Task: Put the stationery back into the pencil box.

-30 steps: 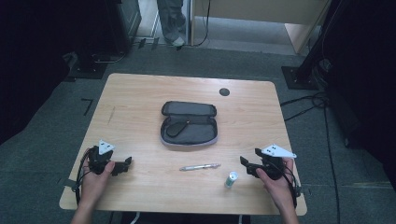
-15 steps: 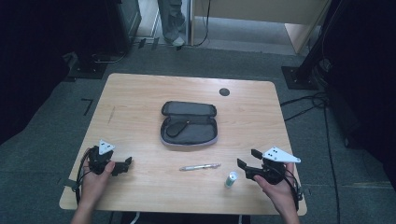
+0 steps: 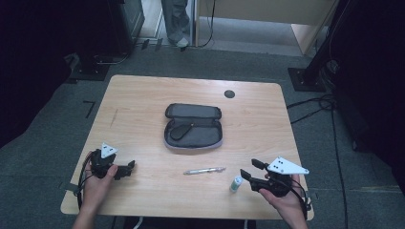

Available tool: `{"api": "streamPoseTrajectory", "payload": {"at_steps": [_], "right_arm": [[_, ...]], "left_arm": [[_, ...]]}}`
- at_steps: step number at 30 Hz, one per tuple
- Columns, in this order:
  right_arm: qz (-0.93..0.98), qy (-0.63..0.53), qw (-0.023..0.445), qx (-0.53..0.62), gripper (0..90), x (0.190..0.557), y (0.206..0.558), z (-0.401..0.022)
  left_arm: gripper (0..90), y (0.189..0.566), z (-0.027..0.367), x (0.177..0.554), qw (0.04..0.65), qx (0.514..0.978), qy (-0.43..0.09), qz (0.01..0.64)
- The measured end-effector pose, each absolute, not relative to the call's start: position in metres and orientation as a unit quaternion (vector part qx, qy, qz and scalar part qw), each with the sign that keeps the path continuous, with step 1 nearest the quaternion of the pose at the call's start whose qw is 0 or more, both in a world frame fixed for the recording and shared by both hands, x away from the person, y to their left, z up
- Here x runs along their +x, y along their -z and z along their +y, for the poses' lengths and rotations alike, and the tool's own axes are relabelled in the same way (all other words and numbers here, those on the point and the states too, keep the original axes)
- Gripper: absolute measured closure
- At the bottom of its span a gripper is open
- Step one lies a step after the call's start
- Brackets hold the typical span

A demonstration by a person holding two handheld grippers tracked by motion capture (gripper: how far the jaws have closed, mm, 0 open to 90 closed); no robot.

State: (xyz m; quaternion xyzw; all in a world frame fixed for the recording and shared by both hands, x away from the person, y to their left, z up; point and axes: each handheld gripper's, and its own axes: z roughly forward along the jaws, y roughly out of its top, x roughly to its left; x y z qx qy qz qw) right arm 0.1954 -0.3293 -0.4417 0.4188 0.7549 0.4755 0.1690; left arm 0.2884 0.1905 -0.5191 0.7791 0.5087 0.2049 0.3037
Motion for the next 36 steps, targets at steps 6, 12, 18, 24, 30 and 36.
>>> {"api": "streamPoseTrajectory", "payload": {"at_steps": [6,12,18,24,30,36], "right_arm": [[0.756,-0.481,0.161,0.413,42.3,0.186,0.44,-0.322],[0.76,-0.488,0.147,0.403,48.5,0.179,0.442,-0.318],[0.763,-0.491,0.13,0.4,48.2,0.176,0.45,-0.314],[0.77,-0.478,0.131,0.402,49.7,0.175,0.458,-0.31],[0.777,-0.464,0.137,0.403,52.8,0.175,0.464,-0.307],[0.788,-0.446,0.152,0.397,59.9,0.174,0.47,-0.304]], "left_arm": [[0.0,0.519,0.19,0.288,0.304,0.78,-0.205,0.507],[0.0,0.519,0.19,0.288,0.304,0.78,-0.205,0.507],[0.0,0.519,0.191,0.288,0.304,0.78,-0.205,0.507],[0.0,0.519,0.19,0.288,0.304,0.78,-0.205,0.507],[0.0,0.519,0.19,0.288,0.304,0.78,-0.205,0.507],[0.0,0.519,0.191,0.288,0.304,0.781,-0.205,0.507]]}}
